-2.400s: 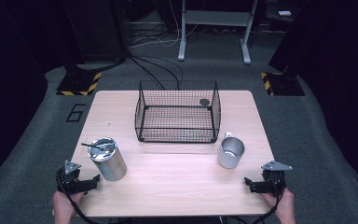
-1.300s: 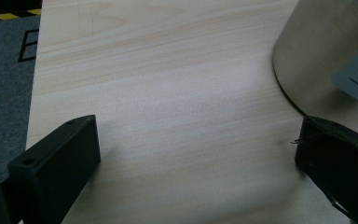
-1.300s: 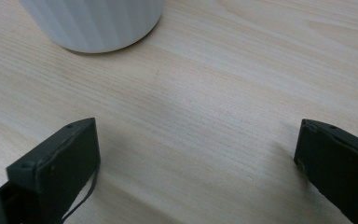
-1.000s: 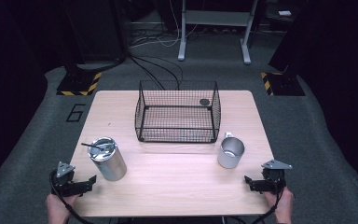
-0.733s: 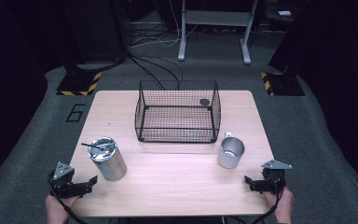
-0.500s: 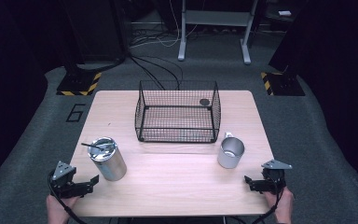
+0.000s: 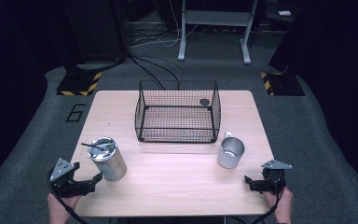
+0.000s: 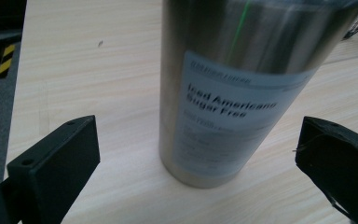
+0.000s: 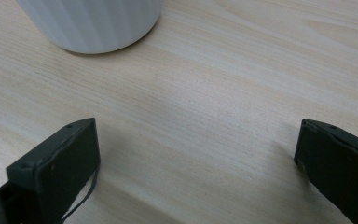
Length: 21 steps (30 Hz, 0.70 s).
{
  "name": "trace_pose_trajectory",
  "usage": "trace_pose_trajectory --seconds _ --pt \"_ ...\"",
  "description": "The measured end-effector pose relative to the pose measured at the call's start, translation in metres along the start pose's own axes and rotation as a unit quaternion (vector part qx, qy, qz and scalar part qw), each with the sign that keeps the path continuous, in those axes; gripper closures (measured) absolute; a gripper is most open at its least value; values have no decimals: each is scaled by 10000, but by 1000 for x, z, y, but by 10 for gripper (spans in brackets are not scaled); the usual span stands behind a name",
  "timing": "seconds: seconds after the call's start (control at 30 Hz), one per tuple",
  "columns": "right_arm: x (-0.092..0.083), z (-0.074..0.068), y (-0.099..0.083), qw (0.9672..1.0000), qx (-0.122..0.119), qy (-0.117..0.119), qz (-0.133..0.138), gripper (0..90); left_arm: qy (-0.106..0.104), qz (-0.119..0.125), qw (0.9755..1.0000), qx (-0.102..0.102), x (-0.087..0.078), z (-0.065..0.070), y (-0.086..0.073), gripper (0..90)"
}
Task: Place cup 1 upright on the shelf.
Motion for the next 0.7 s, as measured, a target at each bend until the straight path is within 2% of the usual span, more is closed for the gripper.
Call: trace_pose_trajectory --seconds 0.2,0.4,0.47,0.6,0.7 --pt "0 0 0 10000 -1 0 0 0 72 188 9997 118 -1 8 15 0" --pt "0 0 0 10000 0 -2 1 0 76 369 9992 148 4 14 30 0" --pt "0 0 0 10000 0 -1 1 0 44 395 9991 140 5 15 33 0" --pt "0 0 0 10000 -2 -1 2 0 133 493 9986 137 12 15 41 0" --pt "0 0 0 10000 -2 -1 1 0 105 439 9989 157 16 16 44 0"
Point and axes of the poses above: each handheld gripper's, and its own axes: x roughly forward along the jaws, y roughly out of its top, z roughly to its right, the point moved 9 cm from there along x, roughly forward along the jaws, and after that the axes turned 5 degrees about x, right-handed, at the moved point
